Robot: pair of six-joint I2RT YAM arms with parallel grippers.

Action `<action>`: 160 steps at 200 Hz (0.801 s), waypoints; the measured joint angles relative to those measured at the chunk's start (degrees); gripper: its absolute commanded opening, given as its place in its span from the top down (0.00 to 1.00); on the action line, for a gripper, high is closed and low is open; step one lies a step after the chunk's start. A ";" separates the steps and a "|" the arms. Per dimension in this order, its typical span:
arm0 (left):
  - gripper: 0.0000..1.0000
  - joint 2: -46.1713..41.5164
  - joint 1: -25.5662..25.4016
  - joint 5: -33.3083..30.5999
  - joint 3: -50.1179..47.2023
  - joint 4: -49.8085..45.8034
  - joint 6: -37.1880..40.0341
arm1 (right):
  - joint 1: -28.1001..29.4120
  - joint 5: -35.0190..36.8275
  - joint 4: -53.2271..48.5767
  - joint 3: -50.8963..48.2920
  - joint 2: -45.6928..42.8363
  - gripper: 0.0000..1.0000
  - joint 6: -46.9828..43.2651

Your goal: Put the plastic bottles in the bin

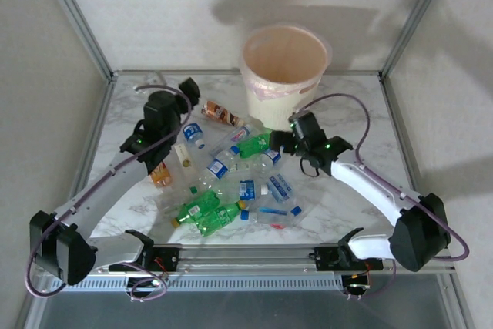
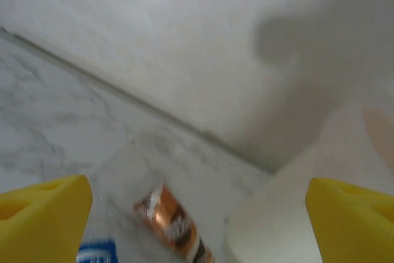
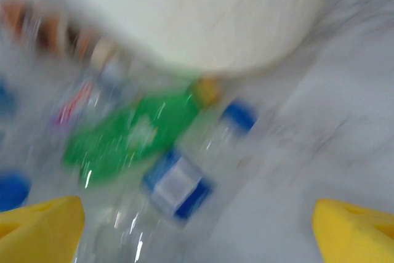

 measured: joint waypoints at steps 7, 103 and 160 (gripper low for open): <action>0.12 0.17 -0.72 -0.17 0.55 -2.10 -0.31 | 1.55 -1.73 -1.77 -0.13 -0.90 0.08 -0.33; 0.15 2.21 0.79 -1.29 10.49 -10.14 -1.14 | 10.56 -4.04 -18.45 -1.27 2.14 0.14 0.52; 0.17 3.45 1.27 3.69 10.56 -11.58 -1.09 | 11.67 -4.07 -19.37 -1.77 7.98 0.08 0.92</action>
